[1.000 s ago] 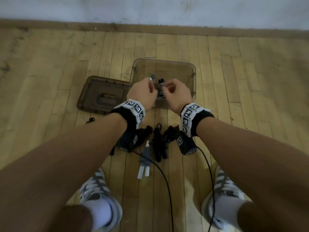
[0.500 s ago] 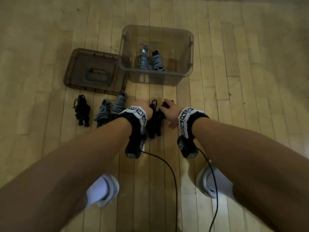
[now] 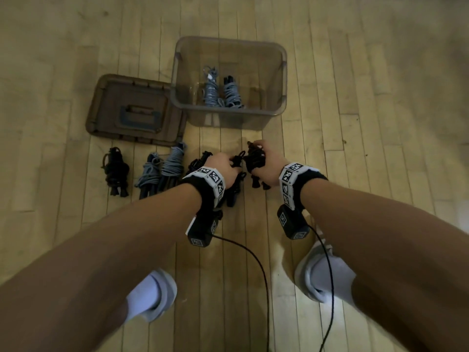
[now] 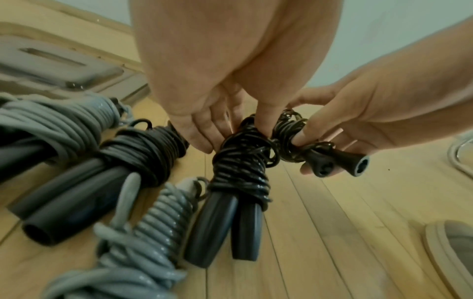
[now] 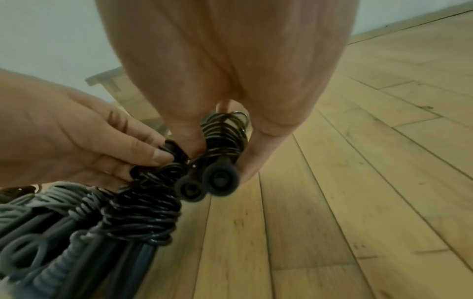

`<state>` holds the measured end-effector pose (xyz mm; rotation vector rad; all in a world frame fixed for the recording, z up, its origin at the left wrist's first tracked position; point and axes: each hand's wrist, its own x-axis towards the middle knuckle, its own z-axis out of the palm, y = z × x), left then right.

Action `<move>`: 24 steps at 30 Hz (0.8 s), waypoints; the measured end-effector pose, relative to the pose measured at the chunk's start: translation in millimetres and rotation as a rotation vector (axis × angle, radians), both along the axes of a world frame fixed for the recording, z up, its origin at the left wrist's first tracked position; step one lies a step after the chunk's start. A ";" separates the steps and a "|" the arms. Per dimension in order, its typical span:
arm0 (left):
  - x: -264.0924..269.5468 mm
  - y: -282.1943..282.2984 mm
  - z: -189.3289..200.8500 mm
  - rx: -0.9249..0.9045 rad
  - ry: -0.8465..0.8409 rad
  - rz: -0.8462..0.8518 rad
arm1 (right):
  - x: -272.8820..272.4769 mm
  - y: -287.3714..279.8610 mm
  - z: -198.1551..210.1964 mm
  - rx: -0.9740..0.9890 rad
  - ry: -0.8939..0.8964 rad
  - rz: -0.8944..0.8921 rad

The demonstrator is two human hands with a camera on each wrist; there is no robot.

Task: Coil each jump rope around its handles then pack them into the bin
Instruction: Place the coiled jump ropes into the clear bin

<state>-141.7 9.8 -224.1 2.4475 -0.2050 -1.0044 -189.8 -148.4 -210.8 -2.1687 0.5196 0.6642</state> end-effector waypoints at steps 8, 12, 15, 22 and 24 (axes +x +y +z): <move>17.4 20.9 72.2 -0.157 -0.081 0.138 | -14.7 -2.4 54.1 0.107 -0.101 -0.030; 43.2 19.5 111.1 -0.292 -0.207 0.209 | 0.8 -6.2 91.9 0.110 -0.275 -0.104; 66.8 12.1 132.0 -0.392 -0.284 0.279 | 21.8 -8.0 110.5 0.073 -0.383 -0.130; 128.0 -5.2 142.2 -0.400 -0.466 0.371 | 89.6 -18.7 118.7 -0.076 -0.404 -0.231; 143.7 -5.1 135.7 -0.337 -0.461 0.358 | 107.9 -20.6 110.5 -0.133 -0.365 -0.223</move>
